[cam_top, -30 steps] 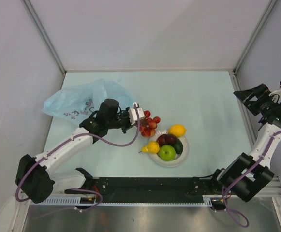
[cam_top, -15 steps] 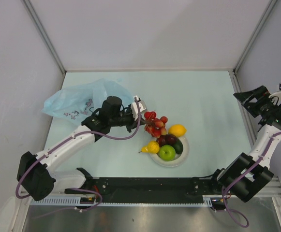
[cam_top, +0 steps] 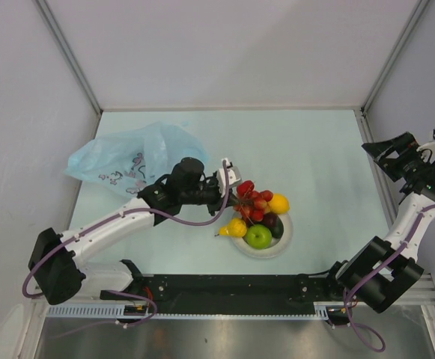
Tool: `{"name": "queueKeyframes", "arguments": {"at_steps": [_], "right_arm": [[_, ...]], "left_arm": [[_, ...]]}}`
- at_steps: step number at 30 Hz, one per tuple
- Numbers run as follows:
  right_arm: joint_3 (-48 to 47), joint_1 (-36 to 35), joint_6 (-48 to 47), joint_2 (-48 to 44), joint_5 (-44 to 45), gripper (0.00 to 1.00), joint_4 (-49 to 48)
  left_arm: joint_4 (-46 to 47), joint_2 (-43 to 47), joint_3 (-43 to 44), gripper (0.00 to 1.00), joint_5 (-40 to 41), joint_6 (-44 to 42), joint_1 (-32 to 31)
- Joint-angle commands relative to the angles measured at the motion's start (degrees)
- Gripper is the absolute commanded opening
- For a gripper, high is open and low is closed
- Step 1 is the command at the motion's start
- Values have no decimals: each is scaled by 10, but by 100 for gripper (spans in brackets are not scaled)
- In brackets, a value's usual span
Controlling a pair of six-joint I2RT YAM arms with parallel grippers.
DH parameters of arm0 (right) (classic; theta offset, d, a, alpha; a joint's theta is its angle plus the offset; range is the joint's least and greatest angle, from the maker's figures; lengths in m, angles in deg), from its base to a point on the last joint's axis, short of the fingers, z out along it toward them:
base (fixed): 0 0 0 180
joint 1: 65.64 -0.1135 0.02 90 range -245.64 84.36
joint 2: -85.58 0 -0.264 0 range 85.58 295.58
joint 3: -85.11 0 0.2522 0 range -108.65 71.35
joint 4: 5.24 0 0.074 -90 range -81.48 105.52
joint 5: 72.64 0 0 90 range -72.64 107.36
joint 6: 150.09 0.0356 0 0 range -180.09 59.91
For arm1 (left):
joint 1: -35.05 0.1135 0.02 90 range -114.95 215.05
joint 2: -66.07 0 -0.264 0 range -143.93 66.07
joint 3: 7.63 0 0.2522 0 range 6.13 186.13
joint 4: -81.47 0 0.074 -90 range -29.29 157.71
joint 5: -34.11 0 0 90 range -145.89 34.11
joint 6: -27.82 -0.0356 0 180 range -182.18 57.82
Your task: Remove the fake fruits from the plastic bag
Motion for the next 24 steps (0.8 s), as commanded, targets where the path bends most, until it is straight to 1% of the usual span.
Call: {"name": "queueKeyframes", "arguments": {"at_steps": [1,2,3,7,8,9,14,15,17,22,24], "right_arm": [[2,6,3,-13,-7,100,-24],[1,6,2,-12,-7,100,-24],[2,6,3,-12,-7,100,-24],[4,6,3,-9,-7,100,-26],[6,6,2,-9,-8,100,-28],[5,7,2,-9,-8,100,-28],[6,6,2,-5,-9,100,-31],[6,6,3,-5,-9,100,-32],[6,7,3,-3,-9,100,-34],[6,7,1,-2,-9,100,-32],[6,6,1,-3,-10,100,-32]], "left_arm": [[32,-9,14,5,11,22,-17],[32,-9,16,6,14,23,-22],[32,-11,16,9,18,25,-25],[27,-18,20,12,36,27,-37],[26,-18,20,15,38,28,-41],[25,-19,20,21,40,29,-42],[20,-22,14,33,28,28,-45],[20,-22,13,38,27,28,-47],[19,-24,12,42,21,25,-48],[21,-29,8,46,21,24,-49],[19,-30,8,50,17,24,-49]]}}
